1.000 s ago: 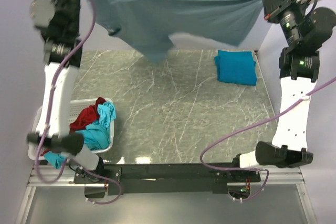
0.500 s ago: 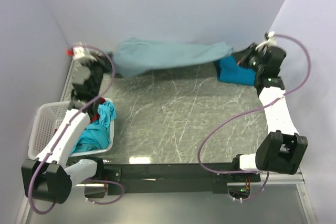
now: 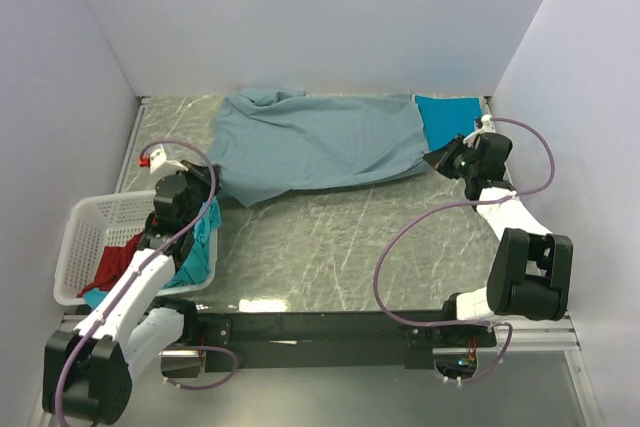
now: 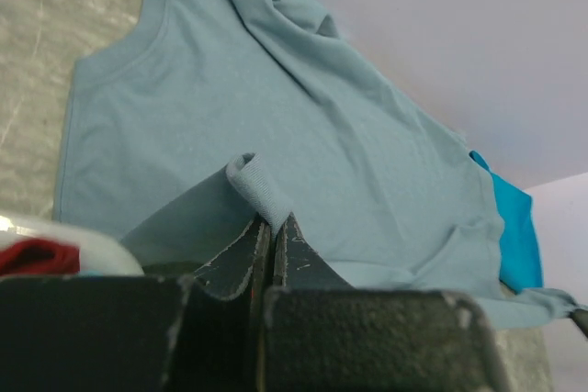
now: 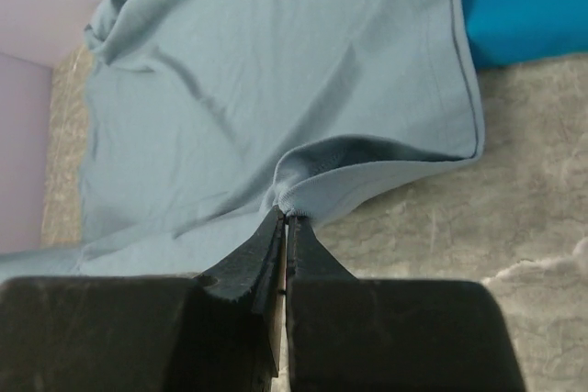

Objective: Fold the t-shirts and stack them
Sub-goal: Flatten the tshirt out

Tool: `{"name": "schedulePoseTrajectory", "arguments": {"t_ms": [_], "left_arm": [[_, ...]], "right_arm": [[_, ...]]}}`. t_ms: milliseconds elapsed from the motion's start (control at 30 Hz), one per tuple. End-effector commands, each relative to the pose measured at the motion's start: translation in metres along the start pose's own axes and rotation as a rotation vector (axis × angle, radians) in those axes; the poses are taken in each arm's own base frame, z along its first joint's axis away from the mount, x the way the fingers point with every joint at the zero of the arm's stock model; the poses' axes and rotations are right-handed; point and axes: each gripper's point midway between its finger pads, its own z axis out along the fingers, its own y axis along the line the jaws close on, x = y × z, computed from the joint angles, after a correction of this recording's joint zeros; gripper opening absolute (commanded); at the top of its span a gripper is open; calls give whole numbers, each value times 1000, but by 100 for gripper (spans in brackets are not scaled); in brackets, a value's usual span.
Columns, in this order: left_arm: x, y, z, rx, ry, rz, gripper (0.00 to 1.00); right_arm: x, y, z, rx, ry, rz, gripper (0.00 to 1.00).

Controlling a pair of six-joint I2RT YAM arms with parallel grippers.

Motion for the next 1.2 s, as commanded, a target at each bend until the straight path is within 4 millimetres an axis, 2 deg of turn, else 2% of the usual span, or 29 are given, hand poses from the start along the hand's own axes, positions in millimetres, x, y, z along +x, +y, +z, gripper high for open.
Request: {"name": "schedulePoseTrajectory", "arguments": {"t_ms": [0,33,67,133,233,267,367,400,567,667,767,800,867,900,933,967,1000,1067,1100,1167], "left_arm": [[0,-12,-13,39,-2,-73,1],[-2,-11,-18,28,-14,-82,1],[4,-5,-22,4,6,-87,1],[7,-8,-32,5,4,-100,1],[23,-6,-45,-31,37,-122,1],[37,-4,-50,-49,80,-121,1],[48,-4,-58,-85,118,-146,1],[60,-4,-64,-96,163,-137,1],[90,-21,-81,-91,285,-172,1],[93,-31,-92,-100,304,-160,1],[71,-46,-96,-82,230,-141,1],[47,-55,-95,-76,159,-147,1],[23,-66,-97,-65,92,-138,1],[-1,-80,-100,-32,37,-155,1],[-18,-87,-101,-11,-10,-126,1],[-36,-104,-103,42,-52,-146,1],[-59,-121,-109,91,-93,-155,1],[-86,-136,-117,125,-143,-129,1],[-116,-156,-128,182,-192,-150,1],[-143,-171,-141,226,-227,-126,1]], "right_arm": [[-18,6,-7,-2,-90,-36,0],[-17,3,-9,15,-94,-34,0],[-17,4,-15,24,-101,-38,0],[-13,-4,-21,71,-112,-37,0],[-11,-16,-37,169,-124,-33,0],[-9,-18,-43,192,-118,-33,0],[-6,-23,-58,242,-110,-35,0],[-6,-24,-61,258,-113,-29,0],[1,-30,-86,332,-122,-5,0],[5,-26,-94,325,-114,-19,0],[-5,-11,-101,284,-139,-49,0],[-15,-1,-104,257,-159,-64,0],[-27,15,-112,223,-184,-82,0],[-41,32,-119,184,-211,-106,0],[-50,42,-126,165,-238,-124,0],[-65,58,-137,144,-272,-138,0],[-73,66,-143,135,-294,-156,0],[-87,82,-161,128,-338,-175,0],[-103,99,-176,110,-387,-204,0],[-114,114,-195,103,-423,-223,0]]}}
